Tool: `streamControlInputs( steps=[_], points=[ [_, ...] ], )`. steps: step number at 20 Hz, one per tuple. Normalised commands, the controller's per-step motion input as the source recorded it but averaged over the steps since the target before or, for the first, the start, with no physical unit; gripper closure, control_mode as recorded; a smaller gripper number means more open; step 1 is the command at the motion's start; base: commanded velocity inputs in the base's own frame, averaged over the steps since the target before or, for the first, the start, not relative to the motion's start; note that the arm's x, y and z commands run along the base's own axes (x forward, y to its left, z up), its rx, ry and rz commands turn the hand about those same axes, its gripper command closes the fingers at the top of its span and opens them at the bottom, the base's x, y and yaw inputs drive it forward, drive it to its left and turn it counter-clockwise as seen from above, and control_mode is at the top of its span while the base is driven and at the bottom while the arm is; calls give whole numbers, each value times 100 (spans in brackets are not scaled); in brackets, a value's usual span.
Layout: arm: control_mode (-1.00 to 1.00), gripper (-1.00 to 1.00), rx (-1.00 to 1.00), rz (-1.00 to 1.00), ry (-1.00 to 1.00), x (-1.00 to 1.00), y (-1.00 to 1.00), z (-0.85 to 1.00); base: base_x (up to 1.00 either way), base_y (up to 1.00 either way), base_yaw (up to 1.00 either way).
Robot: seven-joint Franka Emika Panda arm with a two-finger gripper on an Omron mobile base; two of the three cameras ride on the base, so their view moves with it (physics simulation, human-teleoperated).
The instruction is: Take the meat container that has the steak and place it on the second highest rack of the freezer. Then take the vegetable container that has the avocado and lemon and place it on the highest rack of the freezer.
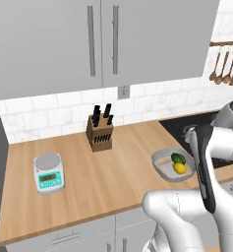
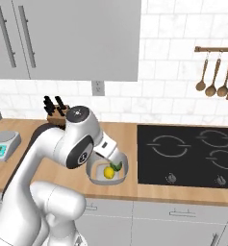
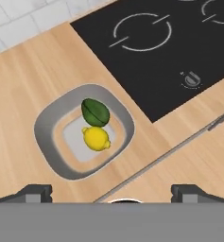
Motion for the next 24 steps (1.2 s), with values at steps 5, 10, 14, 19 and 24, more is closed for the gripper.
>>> streamControlInputs(
  steps=[5,10,14,19,24],
  points=[
    [-100,-100,7,0,16,-1,-16,-6,0,0,0],
    [-100,-100,7,0,5,2,-10,-44,0,0,0],
    [-100,-100,1,0,0,8,-3,-45,0,0,0],
    [-100,-100,1,0,0,7,-18,-40,0,0,0],
    [-100,-100,2,0,0,15,-8,-20,0,0,0]
  ],
)
